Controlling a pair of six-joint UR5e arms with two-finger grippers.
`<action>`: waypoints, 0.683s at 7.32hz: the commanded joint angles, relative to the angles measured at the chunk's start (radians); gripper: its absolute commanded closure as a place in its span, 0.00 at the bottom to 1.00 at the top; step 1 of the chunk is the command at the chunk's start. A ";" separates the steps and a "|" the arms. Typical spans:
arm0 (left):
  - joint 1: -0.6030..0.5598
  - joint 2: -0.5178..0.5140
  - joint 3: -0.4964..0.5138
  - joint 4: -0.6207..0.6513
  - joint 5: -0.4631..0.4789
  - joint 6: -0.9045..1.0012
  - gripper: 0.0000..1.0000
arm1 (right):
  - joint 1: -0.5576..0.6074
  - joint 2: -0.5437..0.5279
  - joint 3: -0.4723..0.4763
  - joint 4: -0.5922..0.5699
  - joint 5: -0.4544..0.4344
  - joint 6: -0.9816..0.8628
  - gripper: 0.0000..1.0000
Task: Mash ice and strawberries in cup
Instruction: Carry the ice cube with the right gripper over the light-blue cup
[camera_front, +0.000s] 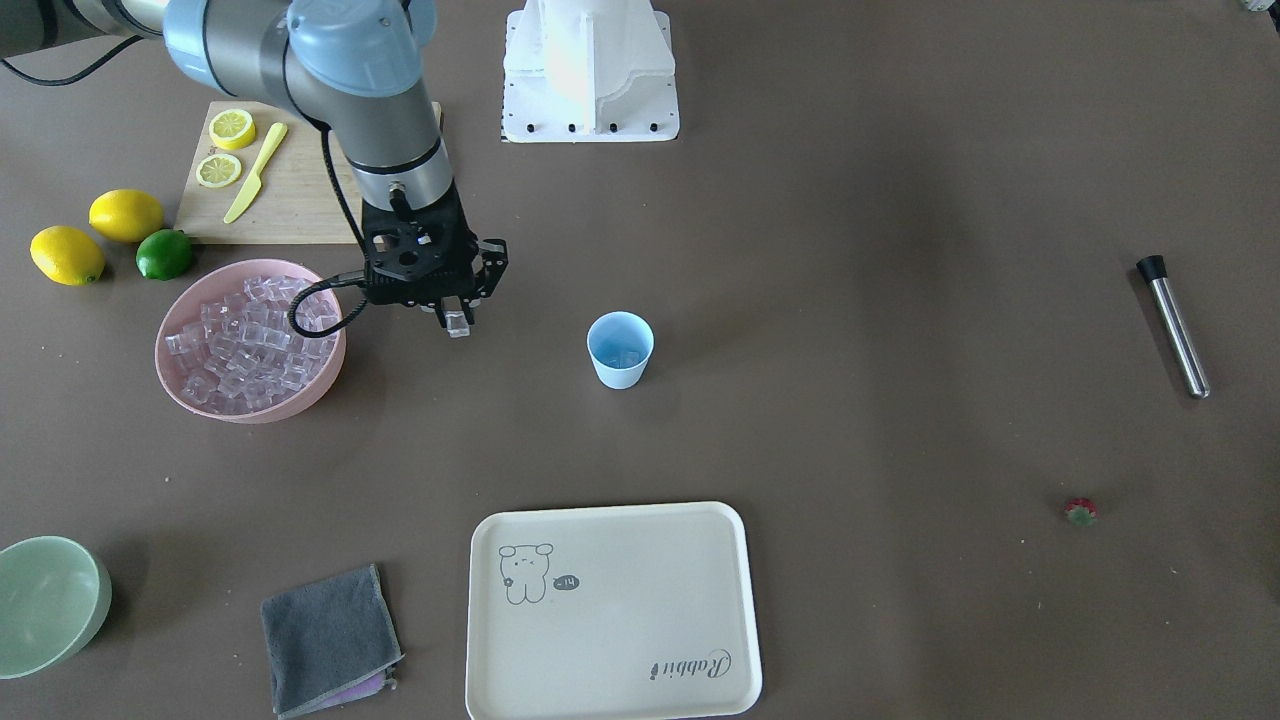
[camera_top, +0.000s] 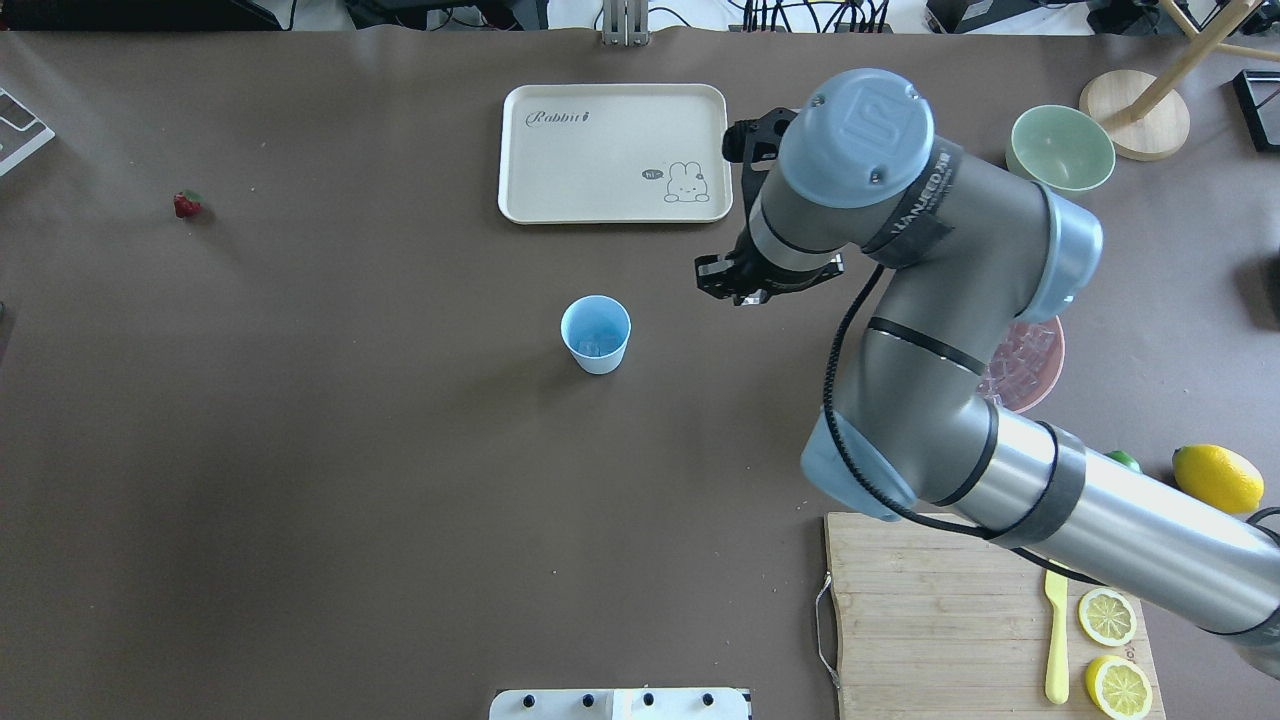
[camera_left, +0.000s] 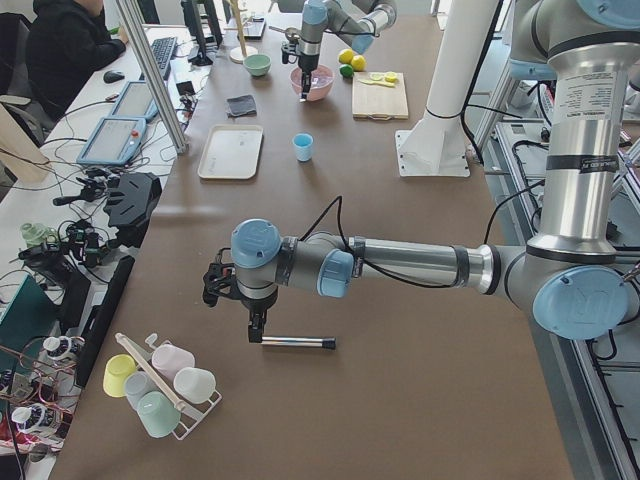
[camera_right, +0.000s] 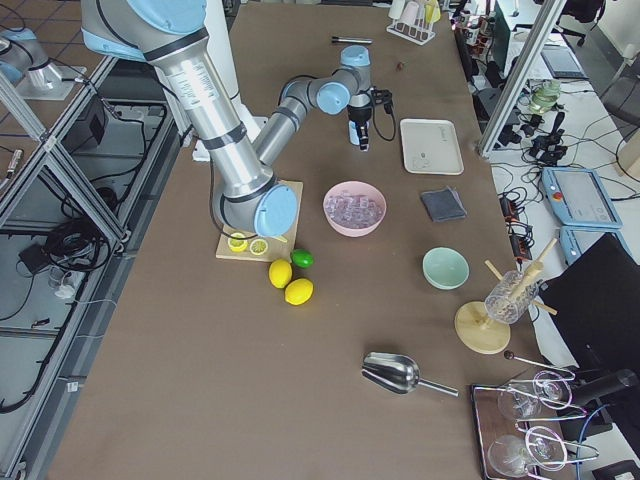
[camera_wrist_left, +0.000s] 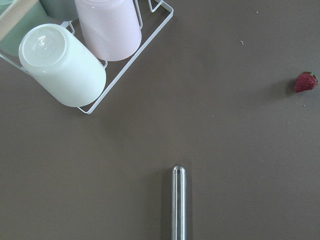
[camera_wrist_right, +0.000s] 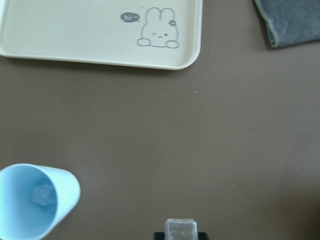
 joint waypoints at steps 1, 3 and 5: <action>0.000 -0.005 0.008 0.000 0.002 0.000 0.01 | -0.112 0.194 -0.140 0.001 -0.110 0.183 0.94; 0.000 -0.005 0.011 0.002 0.002 0.000 0.01 | -0.122 0.196 -0.158 0.033 -0.118 0.189 0.92; 0.000 -0.005 0.010 0.002 0.000 0.000 0.01 | -0.116 0.192 -0.171 0.038 -0.135 0.170 0.89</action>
